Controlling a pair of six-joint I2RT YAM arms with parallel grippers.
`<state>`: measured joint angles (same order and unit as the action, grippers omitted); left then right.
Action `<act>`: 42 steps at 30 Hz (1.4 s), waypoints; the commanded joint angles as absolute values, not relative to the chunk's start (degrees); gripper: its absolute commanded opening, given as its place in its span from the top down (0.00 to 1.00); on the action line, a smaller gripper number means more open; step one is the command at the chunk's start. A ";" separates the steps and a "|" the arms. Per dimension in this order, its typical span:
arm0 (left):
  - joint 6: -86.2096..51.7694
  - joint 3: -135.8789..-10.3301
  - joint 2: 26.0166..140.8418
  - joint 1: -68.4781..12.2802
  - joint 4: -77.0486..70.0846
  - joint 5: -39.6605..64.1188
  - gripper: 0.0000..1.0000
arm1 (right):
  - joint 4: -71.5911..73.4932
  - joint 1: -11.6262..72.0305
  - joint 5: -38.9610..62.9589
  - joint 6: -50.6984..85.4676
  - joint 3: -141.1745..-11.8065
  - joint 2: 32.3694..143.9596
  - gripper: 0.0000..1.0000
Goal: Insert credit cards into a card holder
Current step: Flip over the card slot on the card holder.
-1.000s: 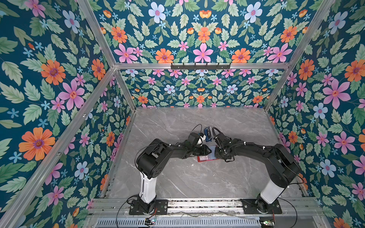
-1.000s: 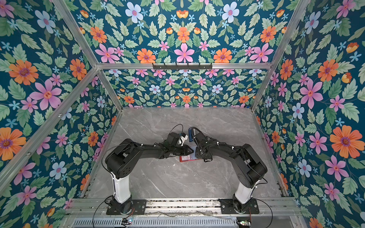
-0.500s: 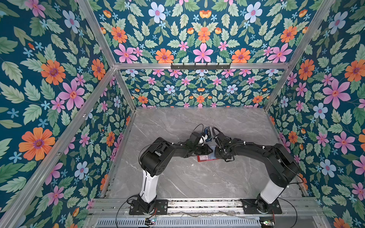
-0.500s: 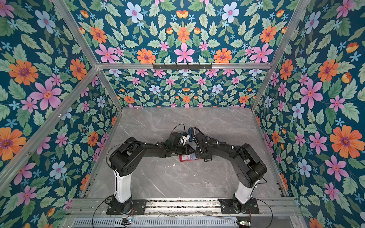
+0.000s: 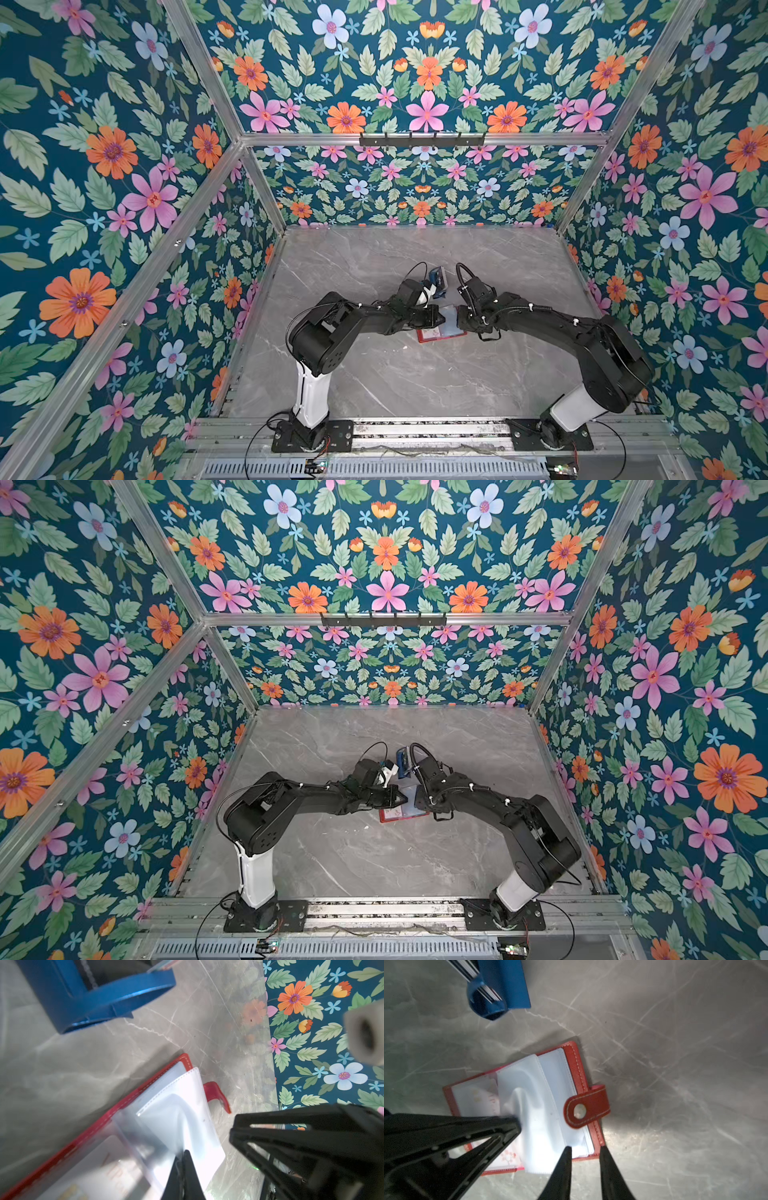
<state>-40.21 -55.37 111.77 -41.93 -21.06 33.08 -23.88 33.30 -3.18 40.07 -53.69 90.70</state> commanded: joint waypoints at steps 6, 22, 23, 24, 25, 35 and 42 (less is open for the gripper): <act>-40.25 -53.96 110.42 -41.86 -23.28 33.23 1.00 | -24.00 33.04 -0.68 39.38 -54.15 91.59 0.78; -41.13 -52.51 110.04 -41.91 -25.92 34.56 1.00 | -22.35 33.05 4.35 38.72 -56.39 97.68 0.82; -41.13 -52.57 110.04 -41.84 -25.91 34.57 1.00 | -22.06 33.00 4.77 38.63 -56.40 97.76 0.81; -41.15 -52.49 109.96 -41.84 -25.92 34.67 1.00 | -21.74 33.05 5.11 38.51 -56.34 97.82 0.80; -41.18 -52.43 109.87 -41.85 -26.00 34.63 1.00 | -21.33 33.04 5.47 38.28 -56.34 97.75 0.79; -37.38 -49.47 103.42 -41.84 -20.83 25.99 0.69 | -16.43 33.29 11.55 36.75 -57.25 98.49 0.60; -34.74 -46.14 96.68 -41.88 -16.08 14.14 0.64 | -16.81 34.68 13.86 35.22 -60.95 101.87 0.53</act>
<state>-36.97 -46.96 98.61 -41.93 -18.76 20.99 -17.26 34.26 12.43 35.97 -59.70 100.84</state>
